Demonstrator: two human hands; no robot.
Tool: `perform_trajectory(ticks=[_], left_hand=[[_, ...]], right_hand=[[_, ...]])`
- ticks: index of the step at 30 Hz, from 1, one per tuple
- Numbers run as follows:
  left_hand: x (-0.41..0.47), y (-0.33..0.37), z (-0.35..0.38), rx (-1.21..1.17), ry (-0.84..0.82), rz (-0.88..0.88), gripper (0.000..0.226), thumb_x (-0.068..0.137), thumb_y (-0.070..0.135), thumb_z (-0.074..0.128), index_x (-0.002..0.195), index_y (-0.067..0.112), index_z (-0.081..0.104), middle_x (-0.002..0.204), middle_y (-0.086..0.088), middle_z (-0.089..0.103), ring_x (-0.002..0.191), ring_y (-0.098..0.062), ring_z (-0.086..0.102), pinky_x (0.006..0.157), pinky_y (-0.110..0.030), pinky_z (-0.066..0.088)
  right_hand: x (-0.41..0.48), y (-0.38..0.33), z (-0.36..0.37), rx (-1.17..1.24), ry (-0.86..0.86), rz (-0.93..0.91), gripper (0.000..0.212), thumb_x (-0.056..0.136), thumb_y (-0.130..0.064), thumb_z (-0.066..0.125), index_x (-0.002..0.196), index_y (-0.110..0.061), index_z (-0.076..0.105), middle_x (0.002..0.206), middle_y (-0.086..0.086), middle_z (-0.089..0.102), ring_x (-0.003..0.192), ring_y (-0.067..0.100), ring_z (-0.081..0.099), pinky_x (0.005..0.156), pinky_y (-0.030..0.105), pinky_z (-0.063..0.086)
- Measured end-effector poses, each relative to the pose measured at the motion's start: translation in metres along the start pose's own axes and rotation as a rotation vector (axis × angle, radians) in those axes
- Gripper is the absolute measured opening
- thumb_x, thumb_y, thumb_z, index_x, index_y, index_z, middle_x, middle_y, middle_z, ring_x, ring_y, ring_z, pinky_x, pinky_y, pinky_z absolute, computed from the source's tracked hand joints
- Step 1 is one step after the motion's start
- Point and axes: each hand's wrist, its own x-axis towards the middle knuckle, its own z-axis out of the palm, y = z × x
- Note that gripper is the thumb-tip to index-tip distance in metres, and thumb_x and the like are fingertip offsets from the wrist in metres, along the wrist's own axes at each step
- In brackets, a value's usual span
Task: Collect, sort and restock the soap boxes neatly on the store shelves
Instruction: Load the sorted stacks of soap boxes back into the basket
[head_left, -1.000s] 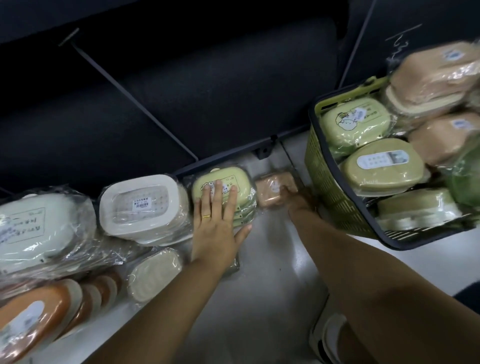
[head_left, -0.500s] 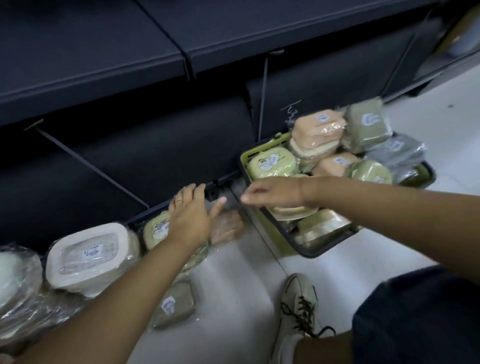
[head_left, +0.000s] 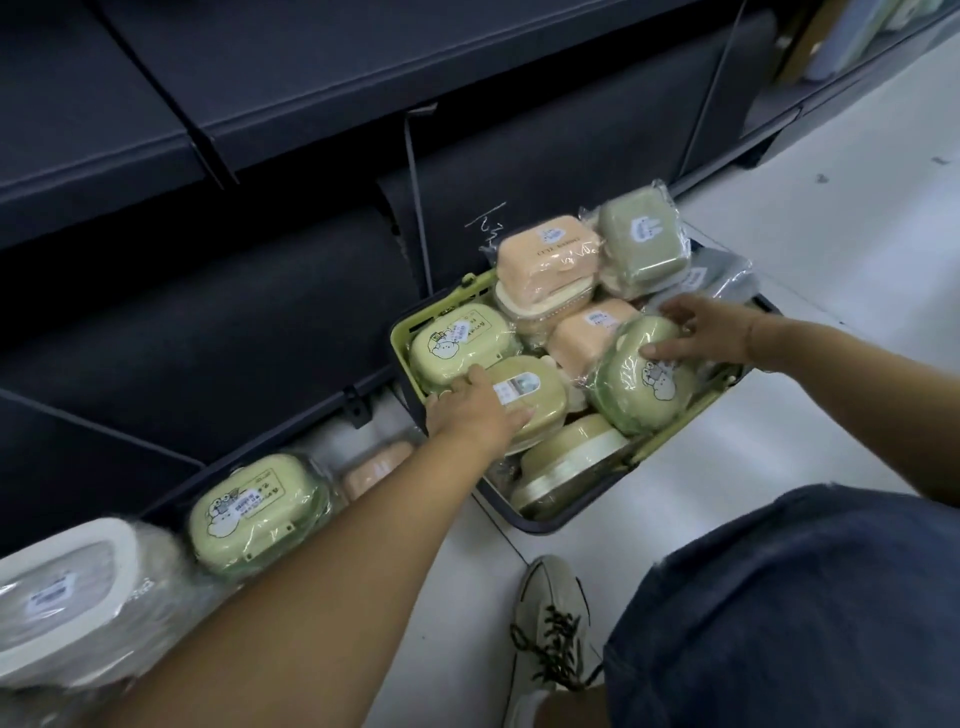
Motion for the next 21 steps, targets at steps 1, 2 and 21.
perform_trajectory(ticks=[1,2,21], left_hand=[[0.002,0.002,0.0,-0.019,-0.015,-0.032,0.084,0.082,0.068,0.059,0.136,0.01,0.033,0.138,-0.012,0.049,0.127,-0.031,0.048,0.102,-0.038,0.035],[0.004,0.003,-0.002,-0.039,-0.042,-0.061,0.092,0.076,0.072,0.063,0.136,0.009,0.034,0.137,-0.012,0.051,0.128,-0.031,0.047,0.103,-0.037,0.036],[-0.096,-0.115,-0.101,-0.828,0.234,-0.001,0.053,0.064,0.043,0.088,0.108,0.026,0.063,0.101,0.008,0.07,0.092,-0.013,0.067,0.08,-0.036,0.056]], right_hand=[[0.0,-0.001,-0.001,-0.016,-0.005,-0.009,0.082,0.077,-0.047,0.074,0.143,-0.015,0.038,0.136,0.01,0.051,0.123,0.03,0.05,0.106,0.042,0.041],[0.001,-0.002,-0.003,-0.031,-0.014,-0.002,0.082,0.077,-0.05,0.073,0.143,-0.015,0.039,0.135,0.008,0.052,0.124,0.029,0.049,0.107,0.042,0.039],[-0.053,-0.088,-0.026,0.655,-0.449,-0.27,0.094,0.043,-0.027,0.097,0.123,-0.003,0.054,0.118,0.024,0.065,0.099,0.03,0.07,0.072,0.031,0.059]])
